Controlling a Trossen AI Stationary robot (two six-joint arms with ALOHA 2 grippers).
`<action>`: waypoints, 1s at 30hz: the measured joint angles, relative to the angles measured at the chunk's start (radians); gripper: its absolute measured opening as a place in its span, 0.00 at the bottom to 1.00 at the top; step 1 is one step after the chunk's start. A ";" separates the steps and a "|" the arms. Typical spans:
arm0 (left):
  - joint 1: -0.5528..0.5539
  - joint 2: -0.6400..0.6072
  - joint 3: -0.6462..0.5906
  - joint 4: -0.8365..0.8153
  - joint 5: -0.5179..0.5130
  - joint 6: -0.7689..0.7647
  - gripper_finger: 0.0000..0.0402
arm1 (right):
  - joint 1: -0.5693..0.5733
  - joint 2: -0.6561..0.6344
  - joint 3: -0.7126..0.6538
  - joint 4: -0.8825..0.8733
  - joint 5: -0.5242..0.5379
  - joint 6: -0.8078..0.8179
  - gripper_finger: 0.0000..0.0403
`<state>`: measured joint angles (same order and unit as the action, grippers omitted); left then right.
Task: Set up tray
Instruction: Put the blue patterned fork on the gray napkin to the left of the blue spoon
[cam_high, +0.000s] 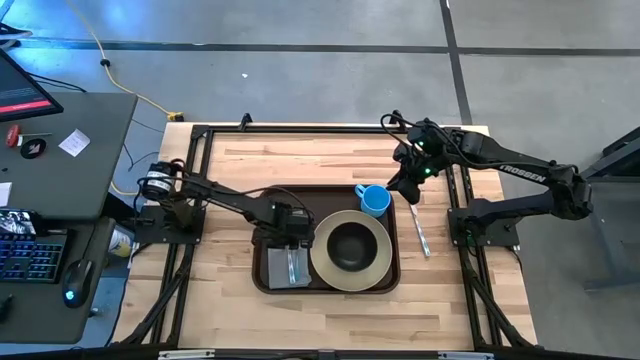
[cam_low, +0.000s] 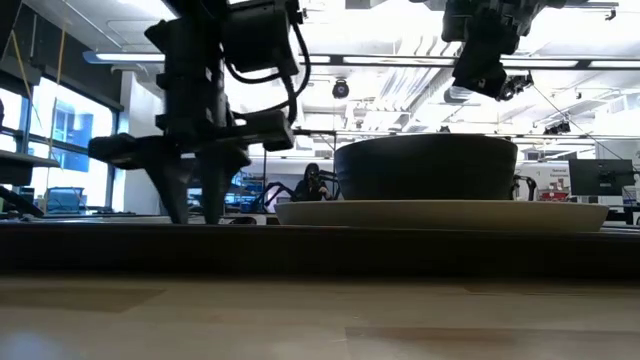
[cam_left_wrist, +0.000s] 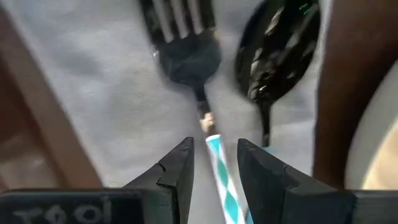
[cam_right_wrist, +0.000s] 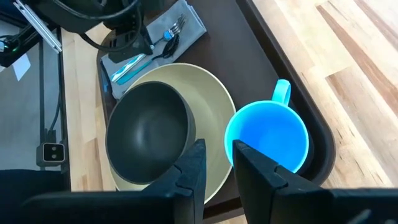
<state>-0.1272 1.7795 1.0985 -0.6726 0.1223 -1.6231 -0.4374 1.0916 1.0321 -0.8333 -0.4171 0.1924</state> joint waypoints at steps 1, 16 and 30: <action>0.000 0.002 0.001 0.002 -0.001 0.001 0.39 | 0.000 0.000 0.000 -0.002 -0.001 0.001 0.18; 0.001 0.002 0.000 -0.027 -0.019 0.074 0.39 | 0.000 0.000 0.000 -0.005 -0.001 0.008 0.18; 0.003 0.002 0.000 -0.036 -0.019 0.127 0.39 | 0.000 0.000 0.000 -0.005 -0.001 0.008 0.18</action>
<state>-0.1246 1.7813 1.0988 -0.7082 0.1036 -1.4963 -0.4374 1.0916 1.0321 -0.8379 -0.4179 0.2008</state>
